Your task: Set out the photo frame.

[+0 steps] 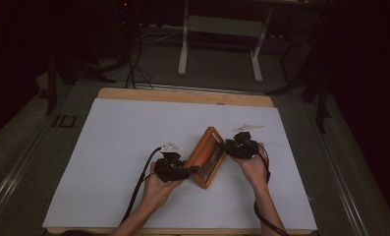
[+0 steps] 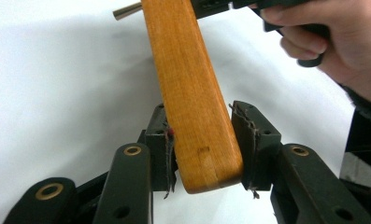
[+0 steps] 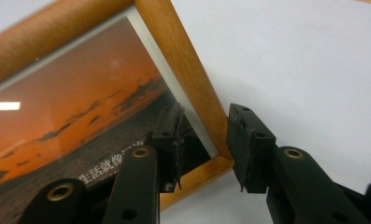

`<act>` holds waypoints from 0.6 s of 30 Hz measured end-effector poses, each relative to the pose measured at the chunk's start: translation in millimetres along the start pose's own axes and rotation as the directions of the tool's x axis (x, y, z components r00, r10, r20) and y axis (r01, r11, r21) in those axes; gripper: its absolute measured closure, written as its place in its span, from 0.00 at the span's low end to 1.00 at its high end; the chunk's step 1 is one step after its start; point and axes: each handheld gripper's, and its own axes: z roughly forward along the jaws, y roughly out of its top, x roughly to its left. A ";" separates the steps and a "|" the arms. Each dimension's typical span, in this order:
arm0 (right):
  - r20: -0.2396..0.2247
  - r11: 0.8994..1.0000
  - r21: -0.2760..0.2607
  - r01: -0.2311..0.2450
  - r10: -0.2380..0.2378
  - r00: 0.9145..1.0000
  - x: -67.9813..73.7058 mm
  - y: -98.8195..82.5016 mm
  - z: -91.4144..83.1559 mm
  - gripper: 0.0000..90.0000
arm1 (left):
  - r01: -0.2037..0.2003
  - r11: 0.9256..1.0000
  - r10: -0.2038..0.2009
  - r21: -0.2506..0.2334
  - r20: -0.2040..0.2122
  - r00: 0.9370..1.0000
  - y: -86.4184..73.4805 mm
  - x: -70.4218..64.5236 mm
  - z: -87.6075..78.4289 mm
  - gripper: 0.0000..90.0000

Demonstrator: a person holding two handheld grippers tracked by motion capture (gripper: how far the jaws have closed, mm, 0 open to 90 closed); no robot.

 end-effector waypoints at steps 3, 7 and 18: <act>-0.001 1.000 -0.017 -0.014 0.014 1.000 -4.8 -2.9 -13.8 0.70 | -0.006 1.000 0.006 -0.005 -0.007 1.000 3.3 -5.0 3.0 0.71; 0.004 0.999 -0.042 -0.012 0.012 1.000 -6.8 -4.6 -31.6 0.70 | -0.024 1.000 0.024 -0.018 -0.022 0.999 10.0 -15.7 10.8 0.73; 0.004 0.987 -0.160 0.006 -0.006 1.000 -0.8 0.2 -76.8 0.70 | -0.199 0.980 0.199 0.026 -0.028 0.980 19.8 -36.2 16.7 0.77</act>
